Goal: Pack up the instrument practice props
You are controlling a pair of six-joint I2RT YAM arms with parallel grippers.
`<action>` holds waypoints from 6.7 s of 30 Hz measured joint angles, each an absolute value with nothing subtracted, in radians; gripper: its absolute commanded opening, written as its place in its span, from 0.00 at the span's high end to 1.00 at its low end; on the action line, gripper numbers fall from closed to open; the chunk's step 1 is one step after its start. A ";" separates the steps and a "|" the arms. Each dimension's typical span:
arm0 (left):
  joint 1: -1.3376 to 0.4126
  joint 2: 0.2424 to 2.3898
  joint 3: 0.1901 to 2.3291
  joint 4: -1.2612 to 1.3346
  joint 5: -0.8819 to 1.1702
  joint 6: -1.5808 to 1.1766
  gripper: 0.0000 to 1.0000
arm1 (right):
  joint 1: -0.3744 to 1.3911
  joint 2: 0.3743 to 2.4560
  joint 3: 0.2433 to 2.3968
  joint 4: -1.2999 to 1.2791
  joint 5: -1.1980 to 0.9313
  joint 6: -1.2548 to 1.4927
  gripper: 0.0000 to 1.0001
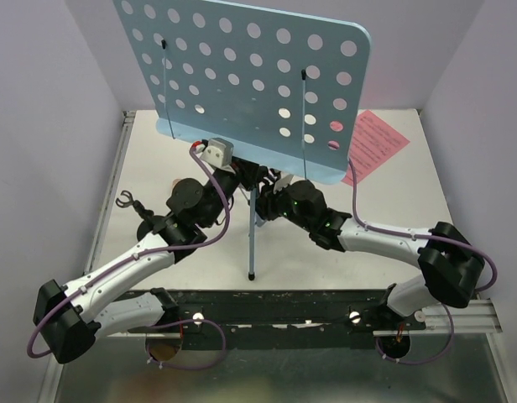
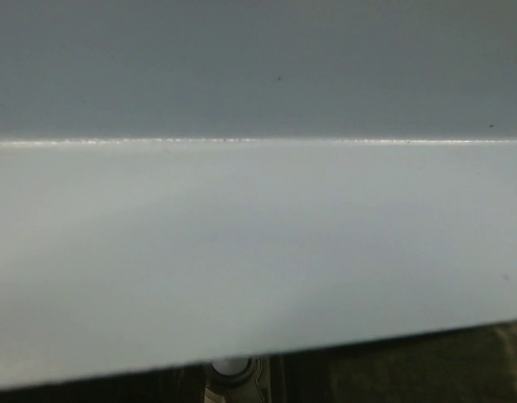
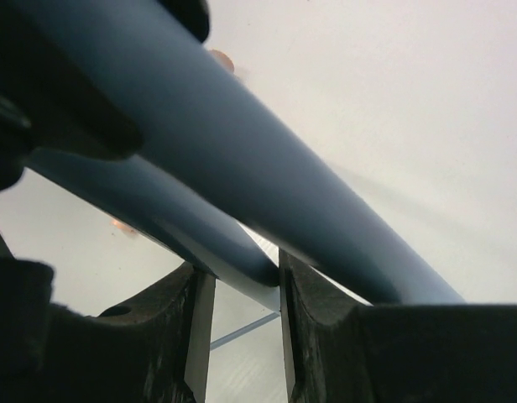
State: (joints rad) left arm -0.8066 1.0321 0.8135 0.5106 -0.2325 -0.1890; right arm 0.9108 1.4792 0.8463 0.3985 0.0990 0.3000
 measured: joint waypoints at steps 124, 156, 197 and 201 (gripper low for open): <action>-0.517 1.863 1.351 -0.073 0.105 -0.511 0.55 | 0.608 1.214 0.854 -0.043 -0.143 0.550 0.62; -0.519 1.252 0.698 -0.138 -0.202 -0.662 0.44 | 0.608 1.448 0.838 0.113 -0.313 0.750 0.20; -0.659 1.320 0.429 0.136 -0.189 -0.954 0.79 | 0.723 1.682 0.891 0.163 -0.376 0.760 0.69; -0.673 1.320 0.401 0.189 -0.209 -0.973 0.84 | 0.723 1.689 0.874 0.196 -0.372 0.757 0.82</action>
State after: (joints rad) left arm -0.6735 1.3201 0.4007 0.1894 -0.2089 -0.9733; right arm 0.7227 1.6890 0.8738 0.1959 -0.3717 0.7567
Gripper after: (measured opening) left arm 0.191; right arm 0.351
